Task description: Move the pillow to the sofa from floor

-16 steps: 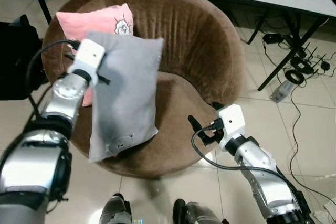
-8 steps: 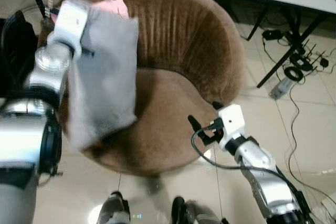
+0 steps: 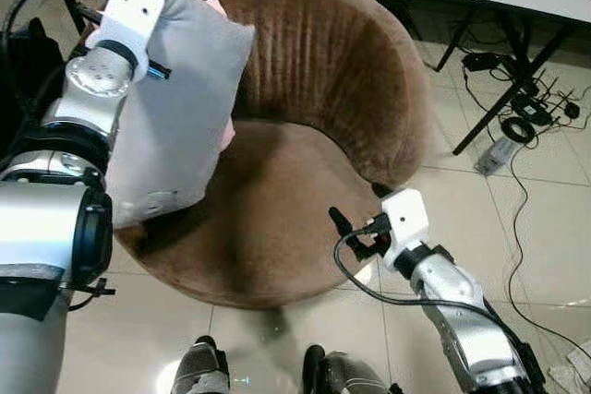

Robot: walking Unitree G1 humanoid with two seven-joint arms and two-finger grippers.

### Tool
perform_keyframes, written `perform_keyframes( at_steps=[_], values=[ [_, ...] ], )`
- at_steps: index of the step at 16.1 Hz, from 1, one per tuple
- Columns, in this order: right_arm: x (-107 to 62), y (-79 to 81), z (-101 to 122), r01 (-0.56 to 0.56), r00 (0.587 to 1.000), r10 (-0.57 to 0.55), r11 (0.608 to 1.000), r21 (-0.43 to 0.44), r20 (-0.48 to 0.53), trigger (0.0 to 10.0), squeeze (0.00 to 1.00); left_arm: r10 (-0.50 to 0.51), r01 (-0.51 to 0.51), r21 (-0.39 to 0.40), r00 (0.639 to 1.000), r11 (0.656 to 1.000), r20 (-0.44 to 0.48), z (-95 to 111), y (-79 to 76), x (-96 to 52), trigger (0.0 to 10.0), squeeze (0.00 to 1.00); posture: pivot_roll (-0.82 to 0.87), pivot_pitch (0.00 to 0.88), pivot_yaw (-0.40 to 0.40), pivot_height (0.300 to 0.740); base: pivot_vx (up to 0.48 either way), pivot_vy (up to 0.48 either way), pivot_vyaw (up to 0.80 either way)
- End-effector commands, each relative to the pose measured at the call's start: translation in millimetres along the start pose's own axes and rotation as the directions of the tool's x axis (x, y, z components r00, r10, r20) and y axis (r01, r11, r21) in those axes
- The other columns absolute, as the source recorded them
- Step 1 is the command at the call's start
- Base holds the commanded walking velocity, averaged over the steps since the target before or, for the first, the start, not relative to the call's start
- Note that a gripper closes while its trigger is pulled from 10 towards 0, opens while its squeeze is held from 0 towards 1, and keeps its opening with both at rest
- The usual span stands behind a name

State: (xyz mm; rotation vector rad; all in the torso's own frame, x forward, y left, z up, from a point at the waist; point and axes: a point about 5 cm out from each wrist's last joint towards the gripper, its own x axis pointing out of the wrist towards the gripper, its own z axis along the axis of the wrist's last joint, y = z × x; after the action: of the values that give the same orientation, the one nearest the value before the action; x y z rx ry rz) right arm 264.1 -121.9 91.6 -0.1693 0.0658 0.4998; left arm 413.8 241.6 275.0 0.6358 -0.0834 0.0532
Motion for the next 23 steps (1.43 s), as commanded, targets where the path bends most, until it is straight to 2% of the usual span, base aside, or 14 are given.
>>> perform_keyframes(
  at_steps=[1,5,6,8,9,10,11,13,14,15,16,18,21,23],
  values=[
    [-4.3,-3.5,0,0.021,1.0,-0.021,1.0,-0.007,-0.006,10.0,0.18,0.015,-0.016,0.023,0.999,1.0,0.032,14,1.2,3.5,0.0,0.0,-0.14,0.198,-0.112,0.74,0.0,0.0,0.0],
    [-16.0,4.9,-2,0.035,0.999,-0.035,0.999,0.007,-0.018,10.0,0.18,0.009,-0.009,0.123,1.0,0.992,0.004,18,-3.5,5.8,0.0,0.0,-0.19,0.228,-0.094,0.74,0.0,0.0,0.0],
    [-22.4,6.5,-4,0.051,0.998,-0.051,0.999,0.014,-0.032,10.0,0.18,0.033,-0.033,0.169,0.999,0.985,0.002,25,0.3,7.6,0.0,0.0,-0.23,0.24,-0.085,0.74,0.0,0.0,0.0],
    [-32.0,9.3,-6,0.069,0.997,-0.068,0.997,0.02,-0.045,10.0,0.18,0.073,-0.075,0.176,0.997,0.981,0.018,38,9.0,9.5,0.0,0.0,-0.26,0.25,-0.08,0.74,0.0,0.0,0.0],
    [-37.5,8.3,-8,0.087,0.995,-0.085,0.996,0.023,-0.06,10.0,0.18,0.161,-0.168,0.191,0.985,0.967,0.055,57,22.8,11.0,10.0,1.0,-0.27,0.26,-0.079,0.74,0.0,0.0,0.0],
    [-41.6,8.1,-9,0.099,0.993,-0.097,0.995,0.023,-0.07,10.0,0.18,0.236,-0.247,0.21,0.969,0.946,0.078,70,33.8,10.8,10.0,1.0,-0.28,0.265,-0.077,0.74,0.0,0.0,0.0],
    [-44.0,6.9,-8,0.111,0.991,-0.109,0.994,0.02,-0.076,10.0,0.18,0.27,-0.283,0.204,0.959,0.937,0.09,73,37.2,10.3,10.0,1.0,-0.29,0.266,-0.077,0.74,0.0,0.0,0.0],
    [-42.5,6.0,-7,0.119,0.99,-0.117,0.993,0.021,-0.076,10.0,0.18,0.25,-0.257,0.213,0.966,0.943,0.06,62,30.8,10.5,10.0,1.0,-0.28,0.259,-0.075,0.74,0.0,0.0,0.0],
    [-40.9,5.9,-6,0.118,0.991,-0.116,0.993,0.021,-0.073,10.0,0.18,0.223,-0.225,0.181,0.974,0.958,0.03,52,24.6,10.3,10.0,0.0,-0.27,0.26,-0.075,0.74,0.0,0.0,0.0],
    [-40.0,6.1,-6,0.117,0.991,-0.115,0.993,0.02,-0.071,10.0,0.18,0.216,-0.216,0.167,0.976,0.962,0.022,49,23.0,10.2,10.0,0.0,-0.27,0.259,-0.076,0.74,0.0,0.0,0.0],
    [-38.4,6.2,-5,0.112,0.991,-0.11,0.994,0.02,-0.07,10.0,0.18,0.193,-0.187,0.152,0.981,0.971,-0.031,34,15.4,9.0,10.0,0.0,-0.26,0.26,-0.077,0.74,0.0,0.0,0.0],
    [-35.2,6.9,-4,0.11,0.992,-0.108,0.994,0.022,-0.069,10.0,0.18,0.139,-0.132,0.061,0.981,0.989,-0.133,-3,-10.1,3.6,10.0,0.0,-0.25,0.262,-0.077,0.74,0.0,0.0,0.0],
    [-33.8,7.6,-5,0.106,0.992,-0.104,0.994,0.026,-0.069,10.0,0.18,0.021,-0.015,0.036,0.98,0.999,-0.199,-38,-55.9,-7.2,10.0,0.0,-0.24,0.264,-0.082,0.74,0.0,0.0,0.0],
    [-32.6,6.8,-5,0.099,0.993,-0.097,0.995,0.024,-0.068,10.0,0.18,-0.069,0.074,0.009,0.967,0.997,-0.245,-65,-89.6,-21.5,10.0,0.0,-0.23,0.264,-0.086,0.74,0.0,0.0,0.0]
  ],
)
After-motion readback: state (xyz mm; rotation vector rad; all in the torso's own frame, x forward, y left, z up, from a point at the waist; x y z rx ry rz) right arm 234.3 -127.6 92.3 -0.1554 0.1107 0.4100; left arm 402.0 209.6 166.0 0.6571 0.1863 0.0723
